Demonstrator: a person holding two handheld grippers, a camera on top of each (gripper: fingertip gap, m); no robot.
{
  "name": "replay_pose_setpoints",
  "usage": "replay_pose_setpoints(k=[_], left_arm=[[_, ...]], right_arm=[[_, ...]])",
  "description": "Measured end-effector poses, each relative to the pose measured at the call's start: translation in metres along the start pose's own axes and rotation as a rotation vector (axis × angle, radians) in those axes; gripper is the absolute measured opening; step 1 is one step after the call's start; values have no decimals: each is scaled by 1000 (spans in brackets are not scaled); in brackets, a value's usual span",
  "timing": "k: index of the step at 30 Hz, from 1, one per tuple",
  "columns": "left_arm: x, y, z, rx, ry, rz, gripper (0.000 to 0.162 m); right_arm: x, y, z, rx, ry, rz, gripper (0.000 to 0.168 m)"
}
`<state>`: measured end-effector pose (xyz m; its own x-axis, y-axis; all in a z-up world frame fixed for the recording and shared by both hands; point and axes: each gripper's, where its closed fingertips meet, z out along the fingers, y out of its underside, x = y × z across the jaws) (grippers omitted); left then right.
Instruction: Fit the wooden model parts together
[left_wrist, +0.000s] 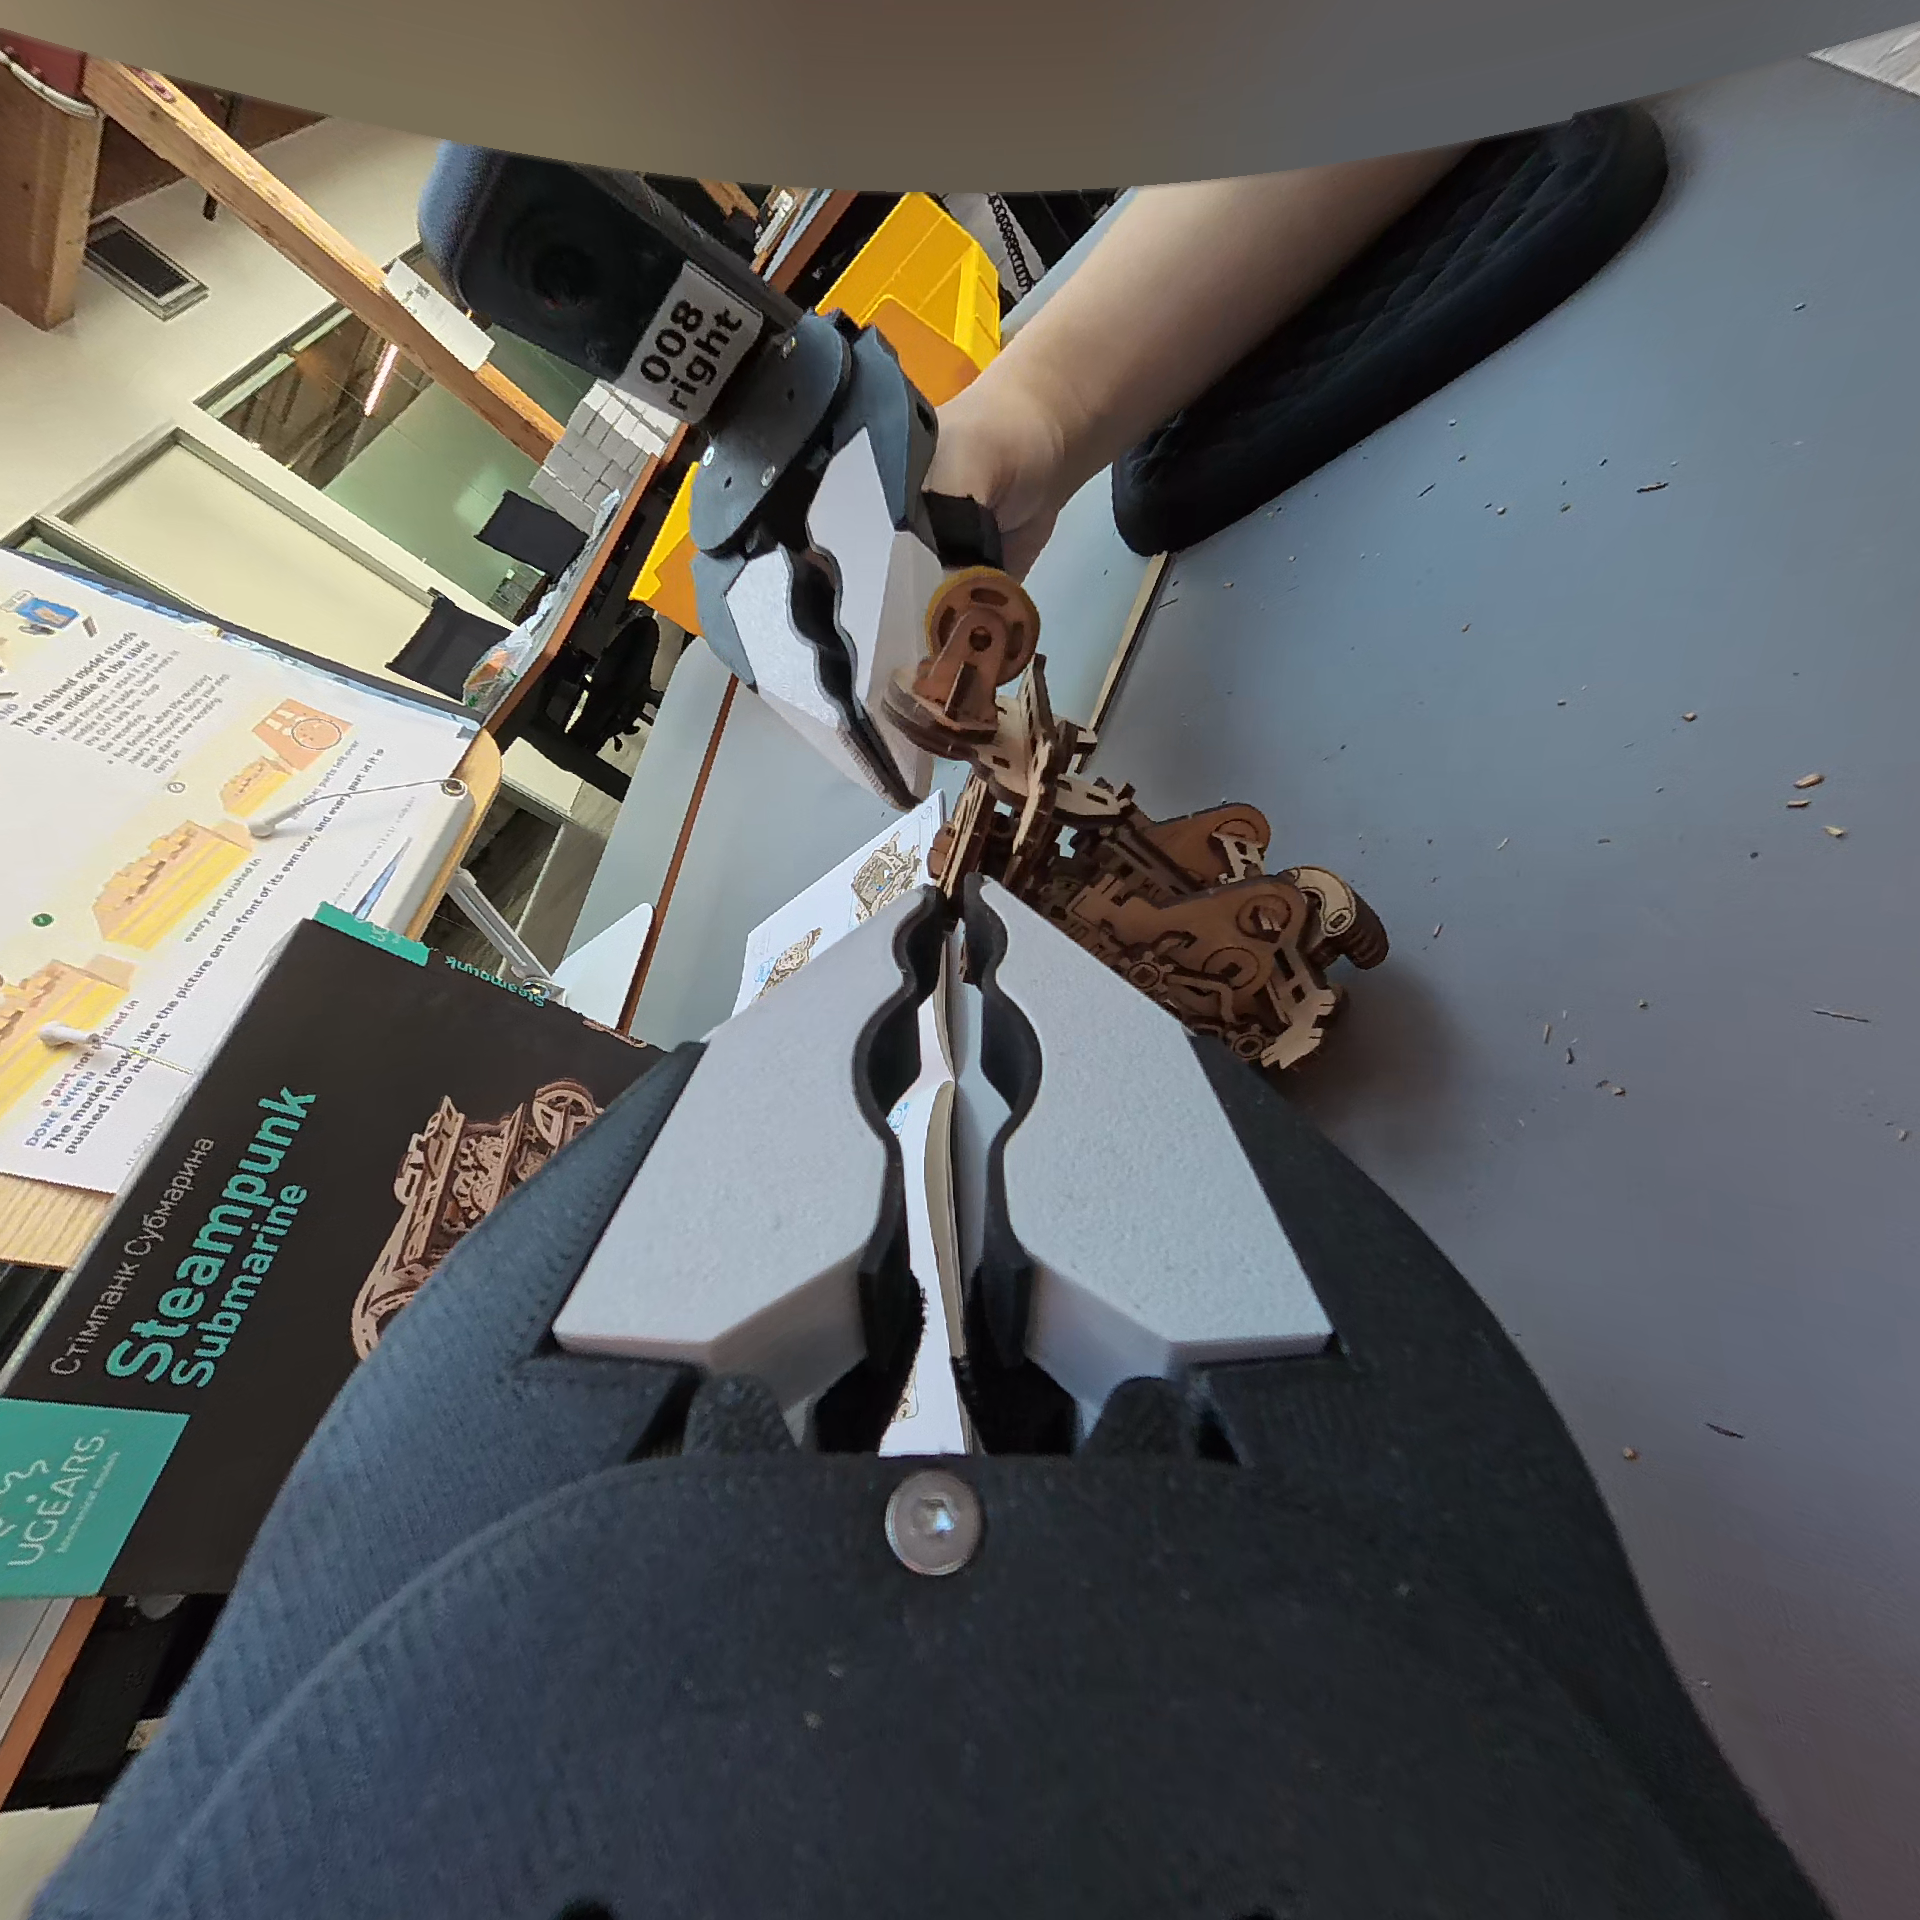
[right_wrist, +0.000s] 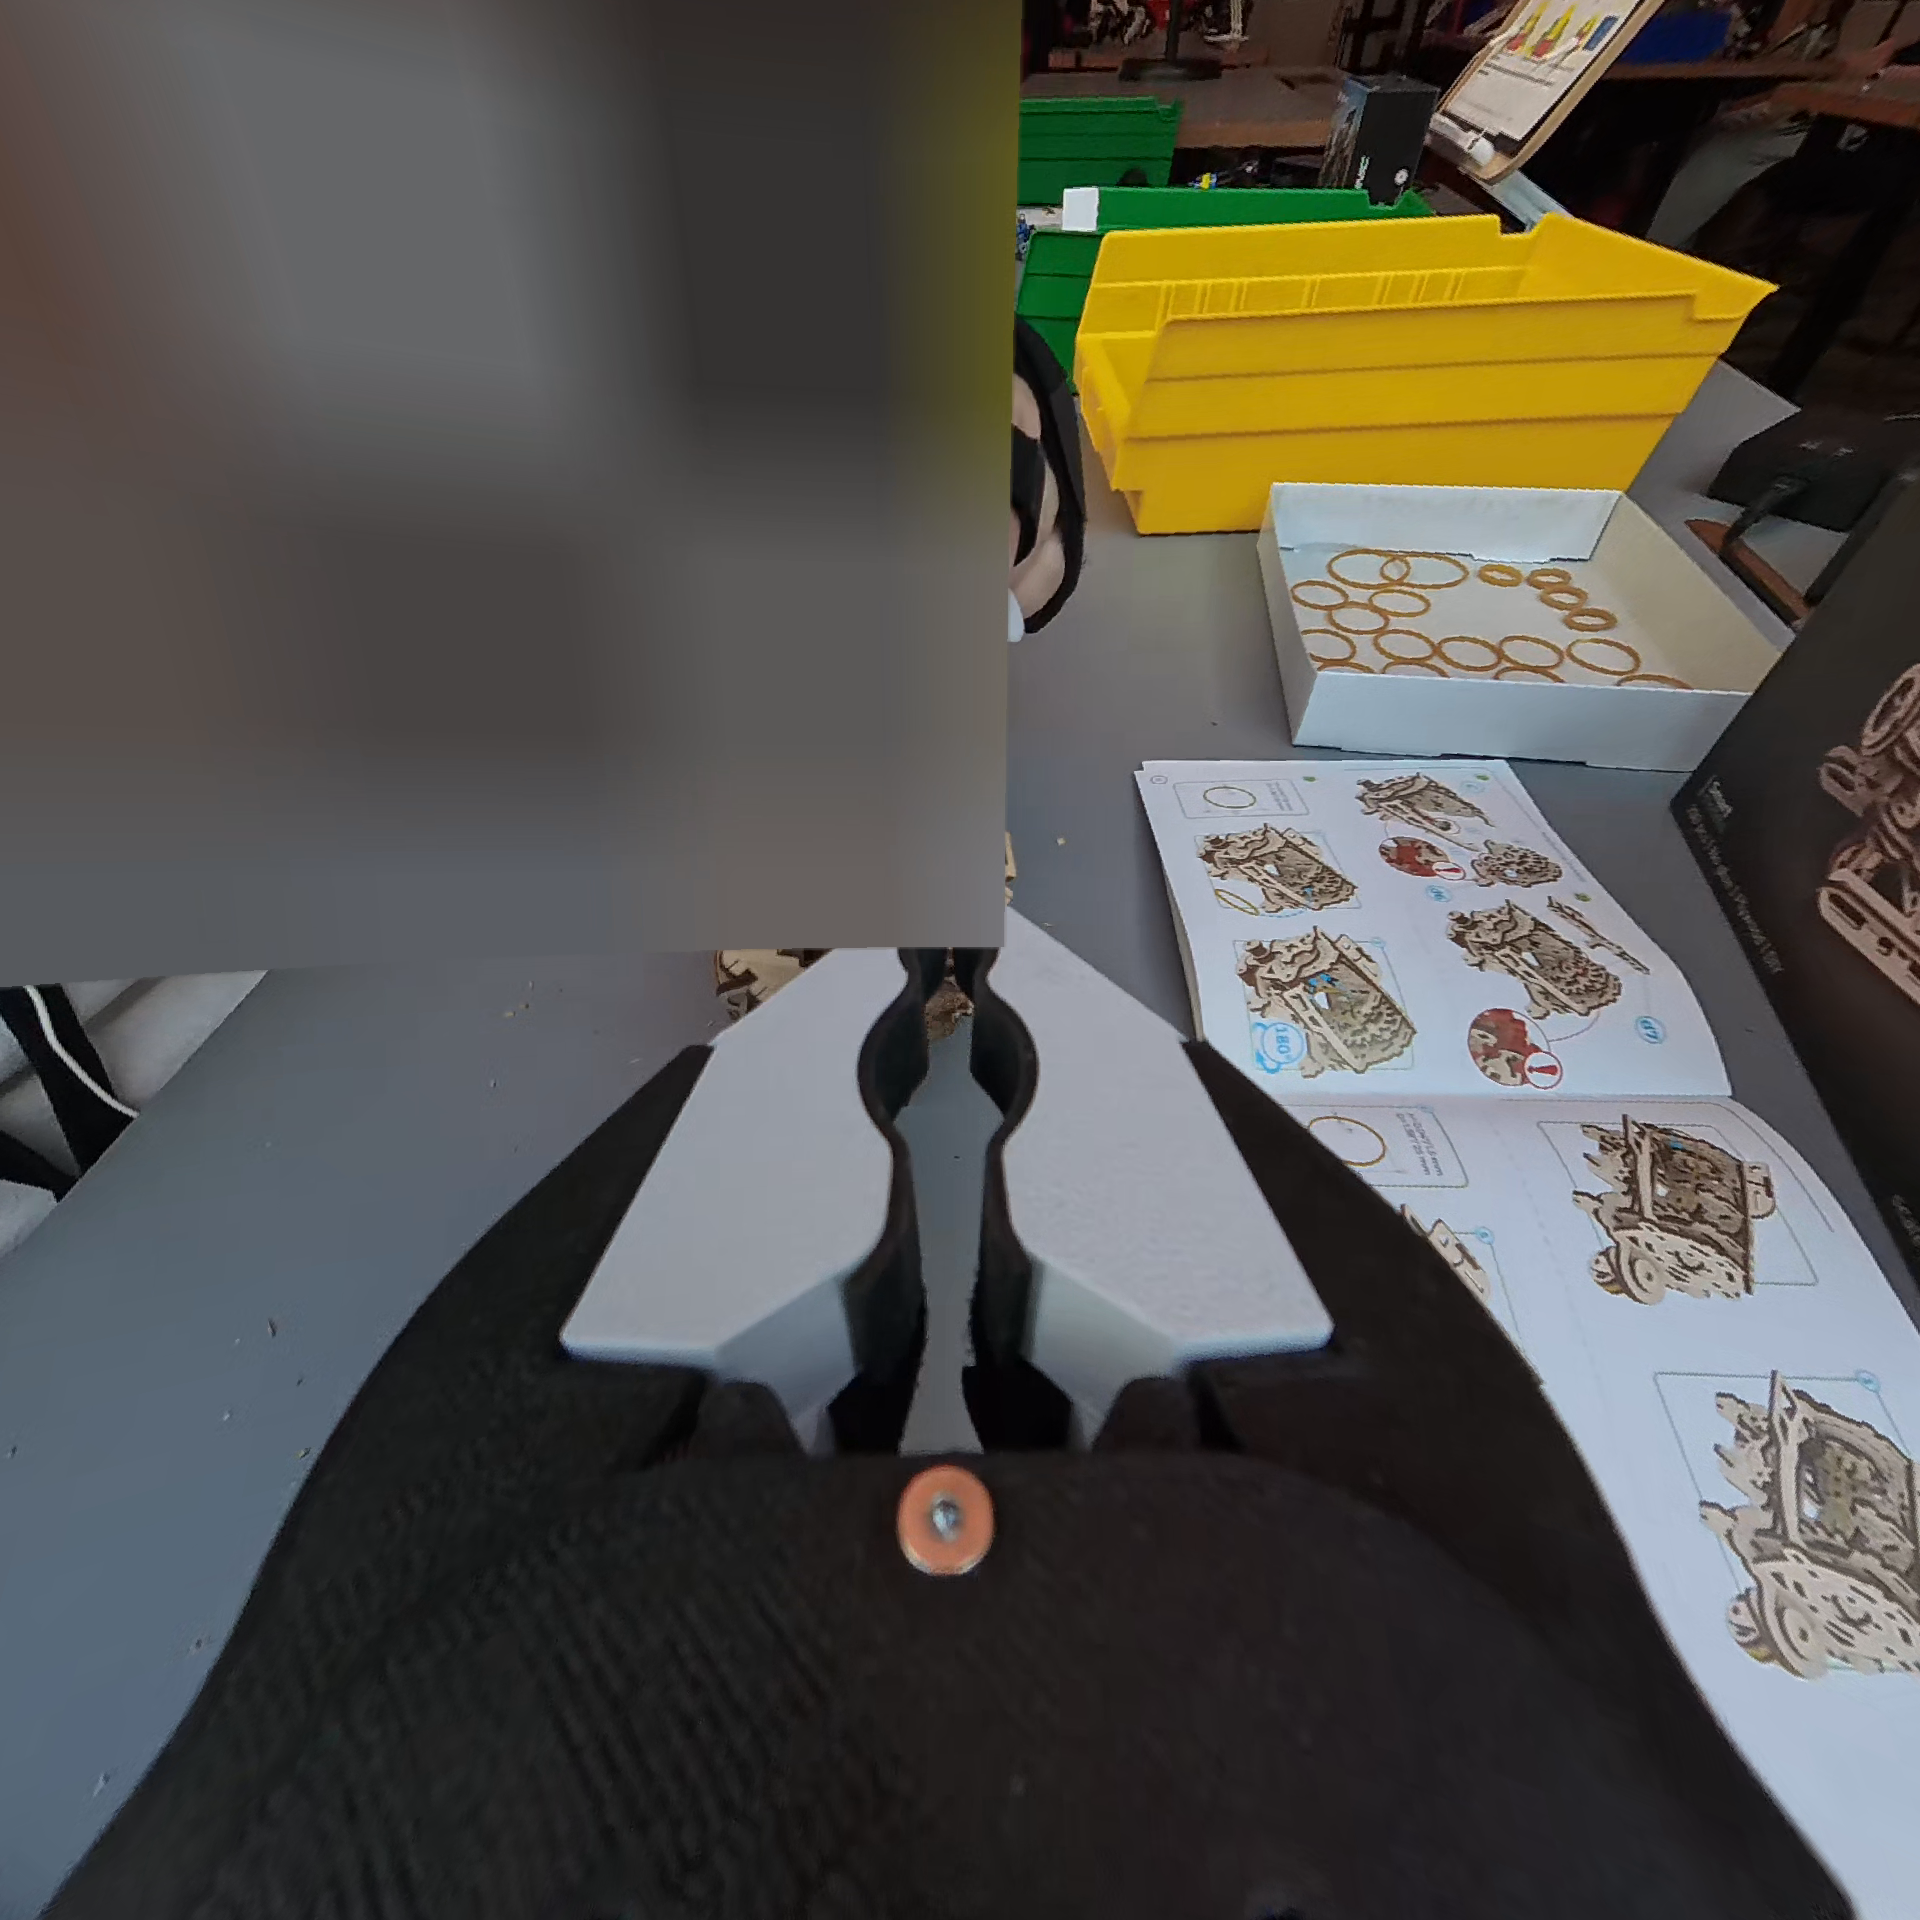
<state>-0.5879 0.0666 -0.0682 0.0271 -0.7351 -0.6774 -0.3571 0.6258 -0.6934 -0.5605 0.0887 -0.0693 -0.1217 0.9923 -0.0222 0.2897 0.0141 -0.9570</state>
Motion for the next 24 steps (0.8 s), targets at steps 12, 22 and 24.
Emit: replay_pose_setpoints(k=[12,22,24], left_arm=[[1,-1,0,6,4,4,2],[1,-1,0,3,3,4,2],[1,-1,0,2,3,4,2]], right_arm=[[-3,9,2,39,-179,344,13],[-10,9,3,42,-244,384,12],[-11,9,3,40,-253,389,11]])
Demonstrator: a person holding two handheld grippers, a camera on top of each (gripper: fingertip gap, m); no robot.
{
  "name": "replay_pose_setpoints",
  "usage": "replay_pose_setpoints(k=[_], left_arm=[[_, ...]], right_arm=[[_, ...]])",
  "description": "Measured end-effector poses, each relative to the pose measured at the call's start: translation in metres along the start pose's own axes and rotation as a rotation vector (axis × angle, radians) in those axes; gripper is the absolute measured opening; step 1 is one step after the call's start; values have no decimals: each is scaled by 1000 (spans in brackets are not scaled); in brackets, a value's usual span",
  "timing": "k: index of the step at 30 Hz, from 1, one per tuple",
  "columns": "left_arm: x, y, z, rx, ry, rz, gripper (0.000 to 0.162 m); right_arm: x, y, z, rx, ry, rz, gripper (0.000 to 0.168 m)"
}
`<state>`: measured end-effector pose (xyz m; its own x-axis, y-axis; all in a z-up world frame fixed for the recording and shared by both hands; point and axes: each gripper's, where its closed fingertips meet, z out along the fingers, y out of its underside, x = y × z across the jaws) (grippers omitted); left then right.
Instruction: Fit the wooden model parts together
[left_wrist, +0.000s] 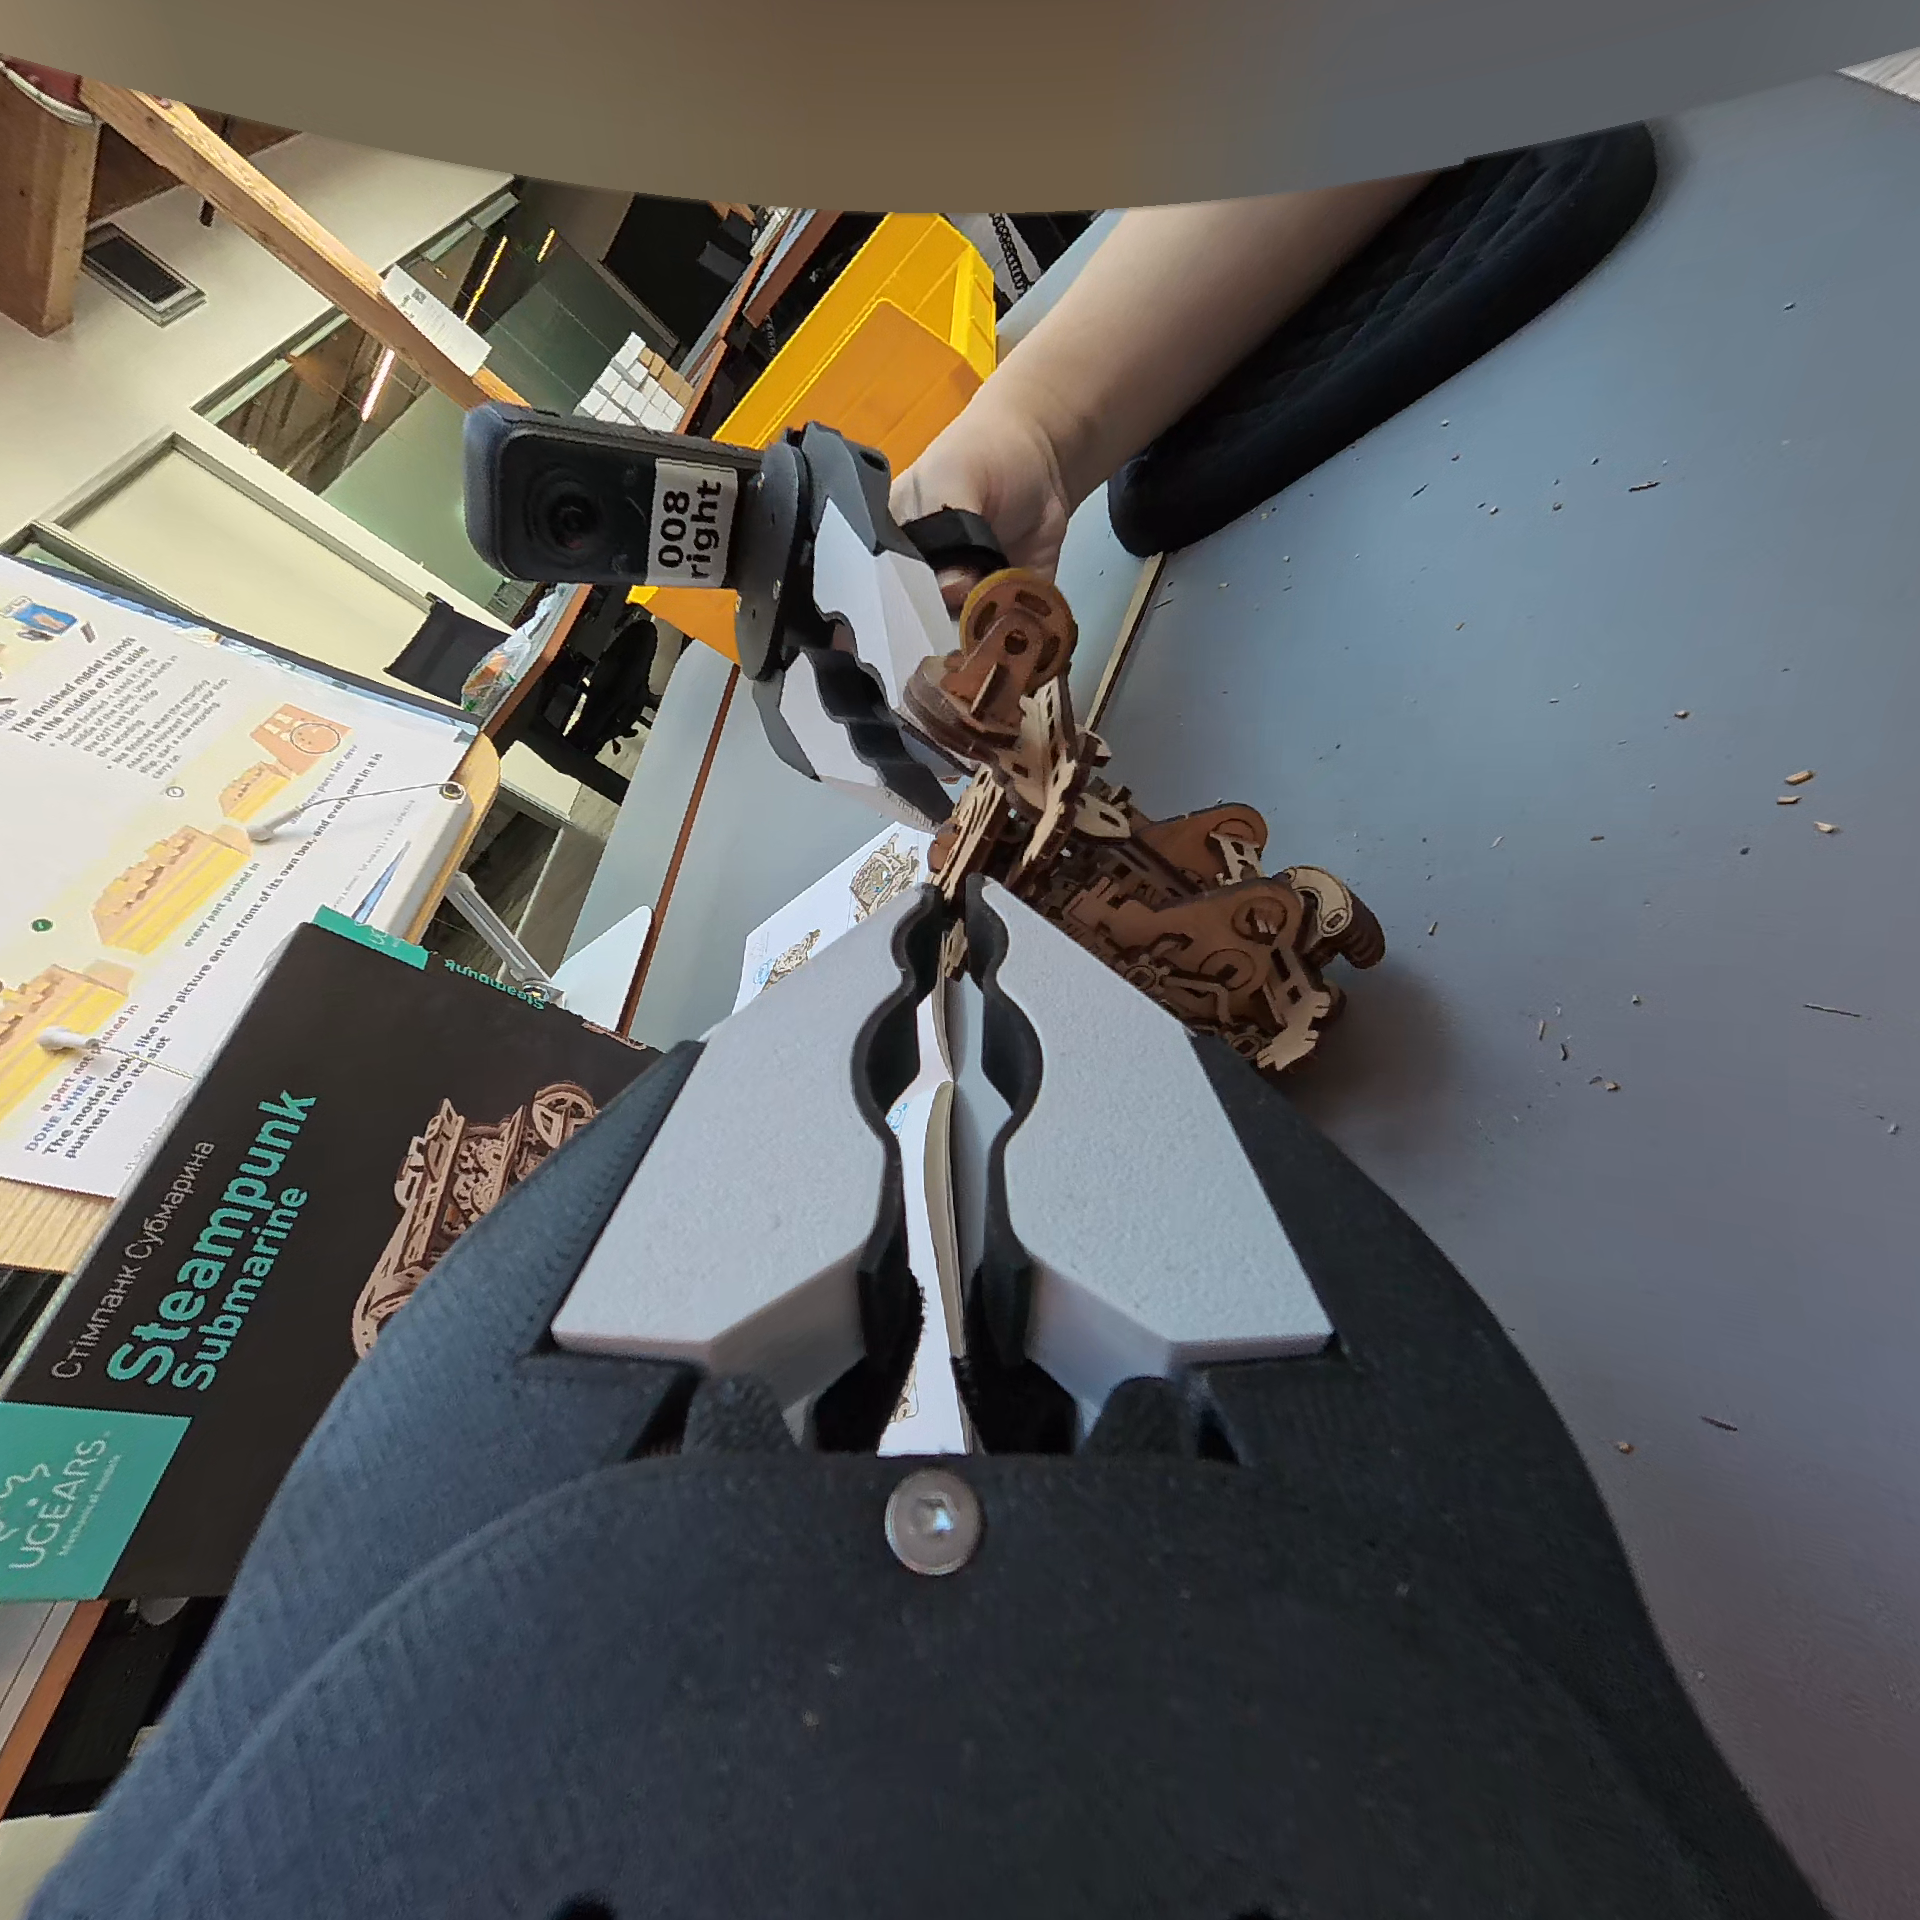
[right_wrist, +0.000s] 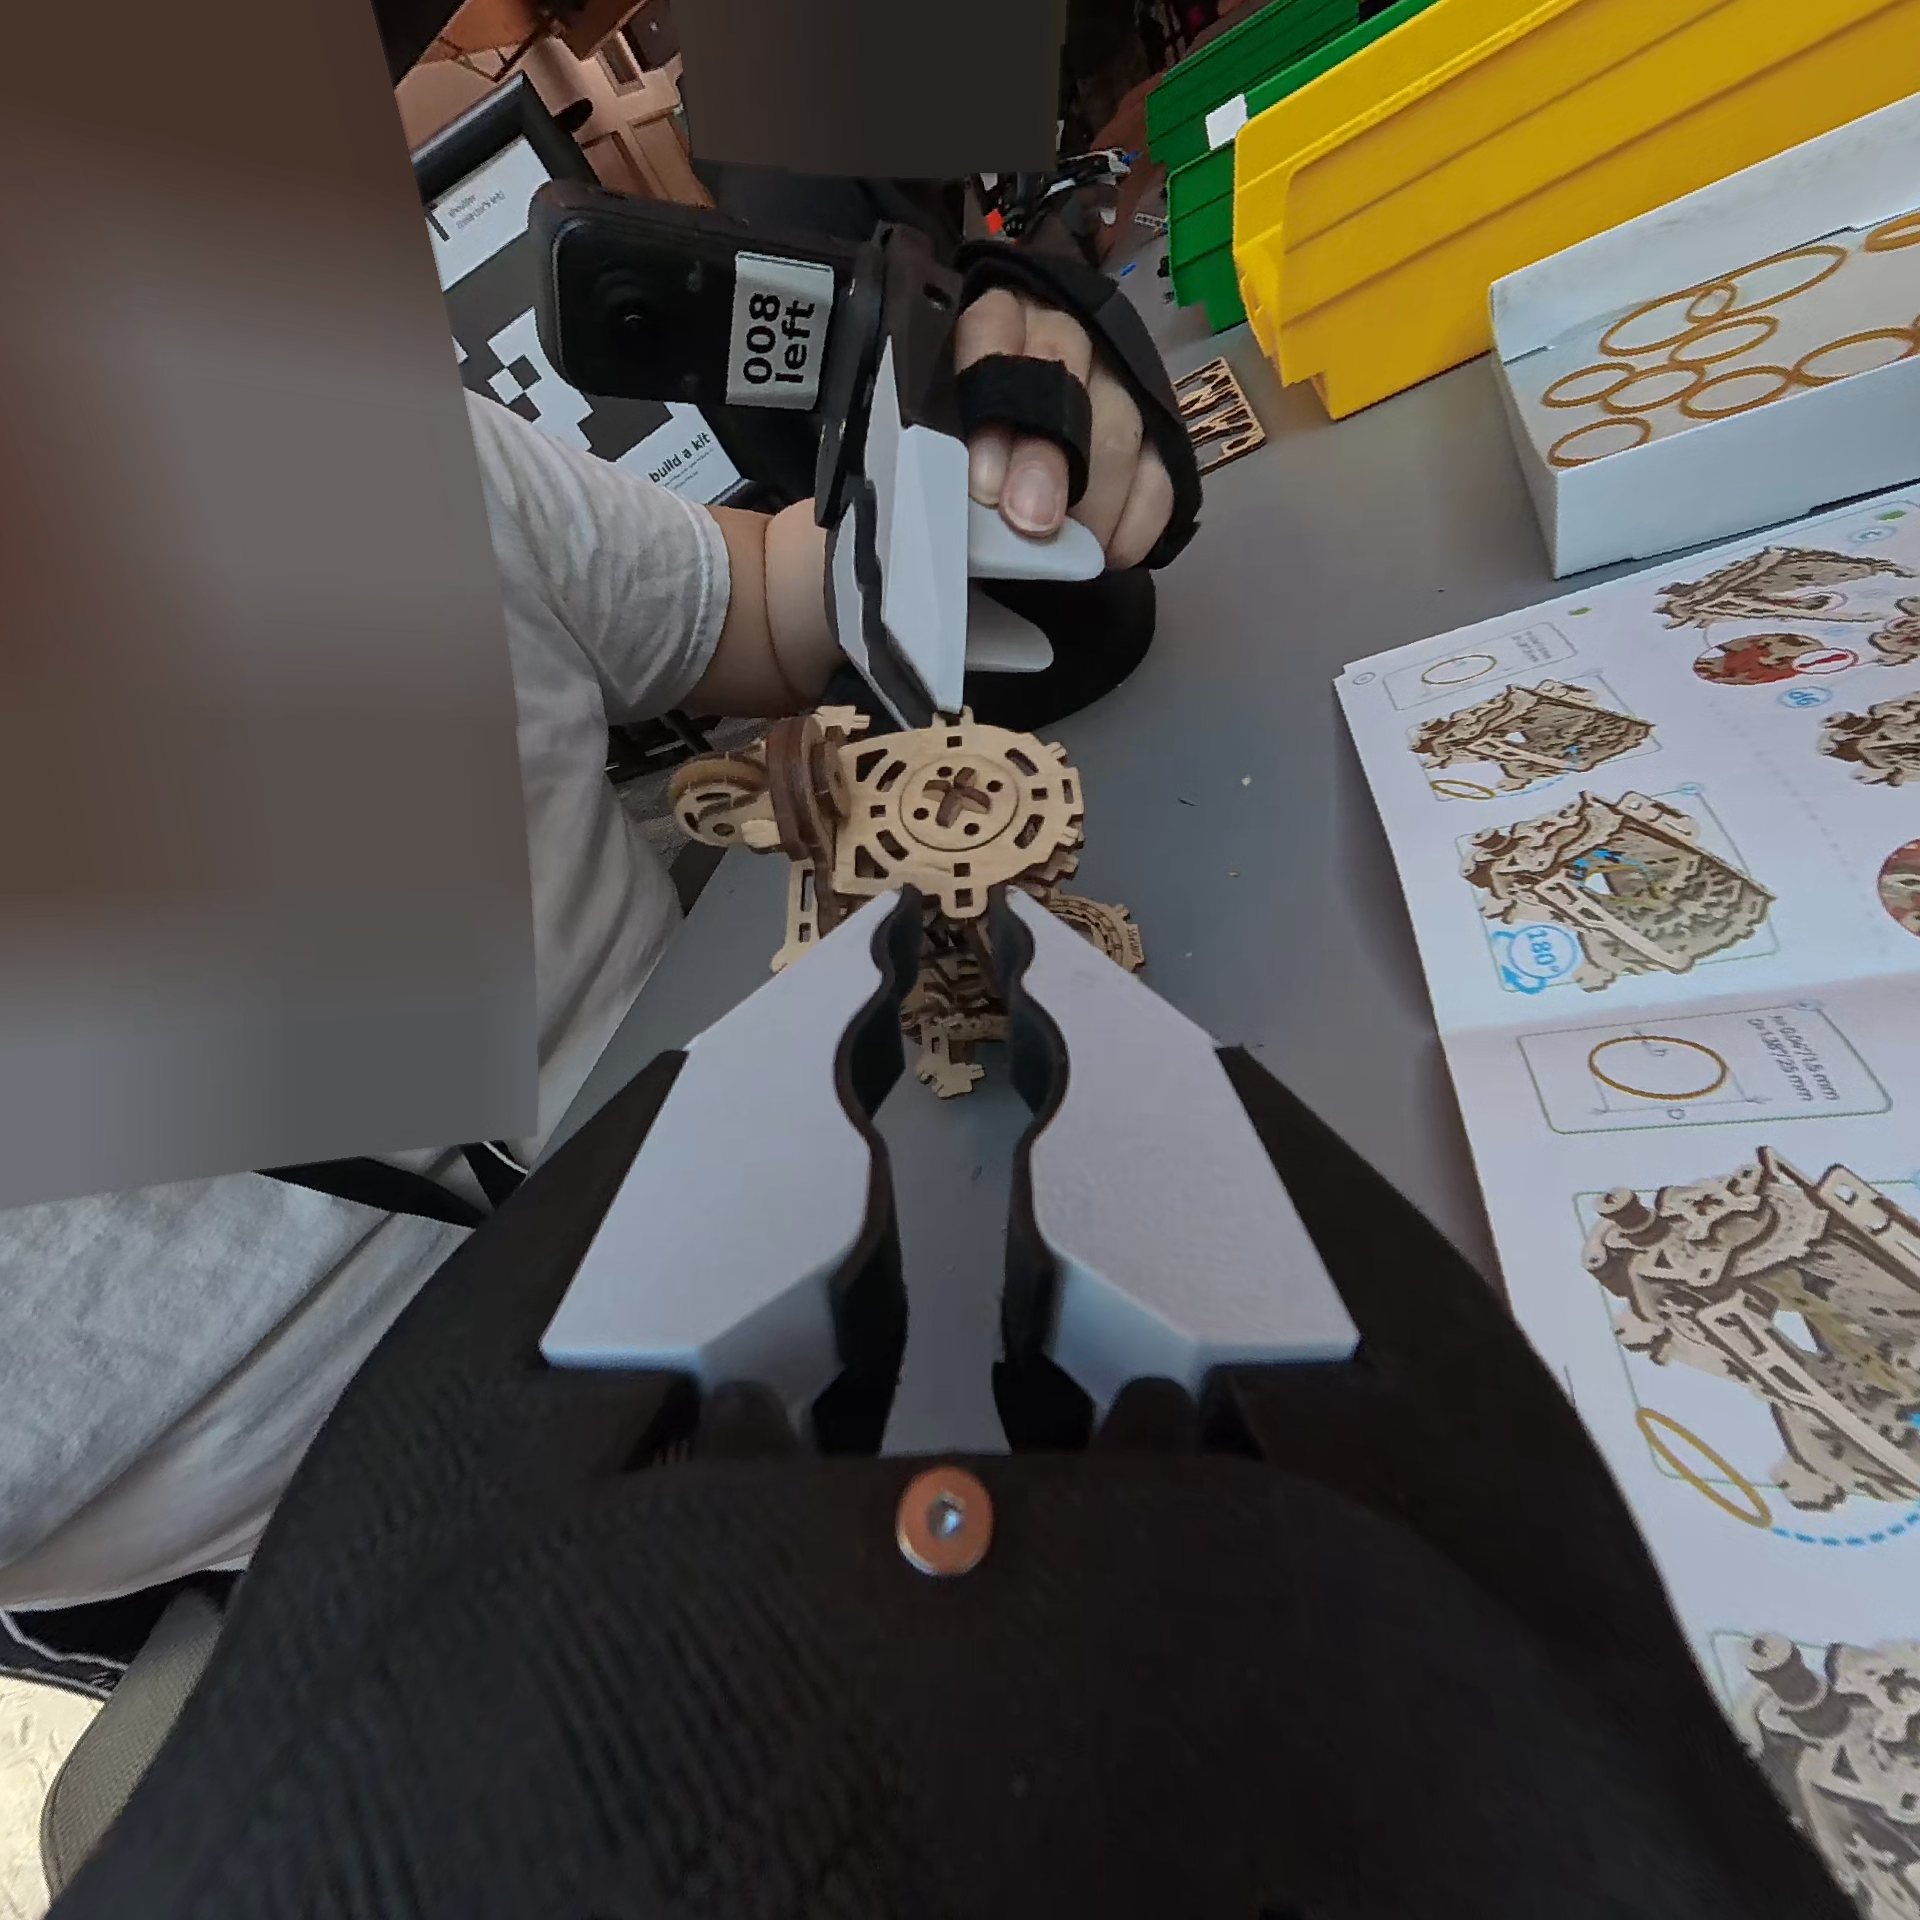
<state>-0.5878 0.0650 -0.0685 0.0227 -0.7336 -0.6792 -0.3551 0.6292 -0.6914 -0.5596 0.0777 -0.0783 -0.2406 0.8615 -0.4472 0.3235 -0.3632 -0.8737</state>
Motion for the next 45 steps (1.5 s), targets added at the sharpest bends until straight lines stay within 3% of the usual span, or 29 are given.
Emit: replay_pose_setpoints(k=[13,21,24,31,39,45], left_arm=[[-2,1,0,-6,-14,-17,3],[-5,2,-3,-5,4,-108,10],[-5,1,-6,12,51,-211,16],[-16,-3,-15,78,221,-703,33],[0,15,4,-91,170,-558,33],[-2,12,4,-92,116,-433,29]], right_arm=[[-1,0,0,-76,137,-266,7],[-1,-1,-1,-84,167,-294,7],[-1,-2,-2,-83,171,-295,7],[-2,-3,-1,-85,178,-313,7],[-3,-5,-1,-86,190,-331,7],[-2,-6,-2,-86,204,-341,7]])
